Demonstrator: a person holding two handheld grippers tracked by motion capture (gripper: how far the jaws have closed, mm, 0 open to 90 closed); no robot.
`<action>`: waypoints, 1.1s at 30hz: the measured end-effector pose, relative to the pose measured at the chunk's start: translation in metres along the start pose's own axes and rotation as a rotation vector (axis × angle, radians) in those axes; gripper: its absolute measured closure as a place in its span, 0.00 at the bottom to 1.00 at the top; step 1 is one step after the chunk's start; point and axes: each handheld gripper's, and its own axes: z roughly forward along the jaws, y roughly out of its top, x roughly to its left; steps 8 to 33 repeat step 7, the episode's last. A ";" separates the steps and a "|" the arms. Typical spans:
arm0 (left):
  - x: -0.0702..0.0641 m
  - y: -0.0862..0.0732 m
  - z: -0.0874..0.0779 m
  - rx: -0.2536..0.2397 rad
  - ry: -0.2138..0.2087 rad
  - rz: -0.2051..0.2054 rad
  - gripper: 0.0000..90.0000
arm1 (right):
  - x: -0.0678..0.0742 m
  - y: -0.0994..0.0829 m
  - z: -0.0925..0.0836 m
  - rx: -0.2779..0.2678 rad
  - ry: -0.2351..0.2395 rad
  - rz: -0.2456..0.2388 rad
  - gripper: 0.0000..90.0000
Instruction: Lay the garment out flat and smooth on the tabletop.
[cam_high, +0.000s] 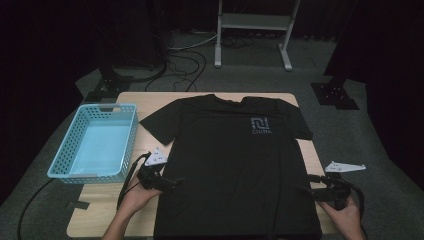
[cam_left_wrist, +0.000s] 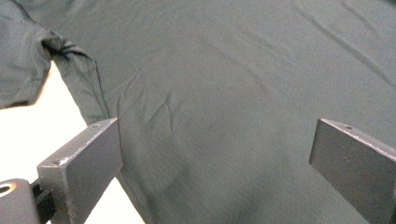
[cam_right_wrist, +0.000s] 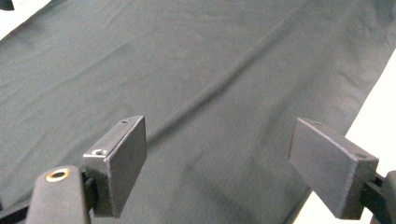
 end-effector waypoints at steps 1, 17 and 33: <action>0.000 0.000 0.000 0.000 0.000 0.000 0.02 | 0.000 0.000 0.000 0.000 0.000 0.000 0.22; -0.015 -0.018 -0.016 -0.012 0.025 0.002 0.02 | 0.010 -0.023 -0.012 -0.011 -0.005 0.001 0.21; -0.015 -0.018 -0.016 -0.012 0.025 0.002 0.02 | 0.010 -0.023 -0.012 -0.011 -0.005 0.001 0.21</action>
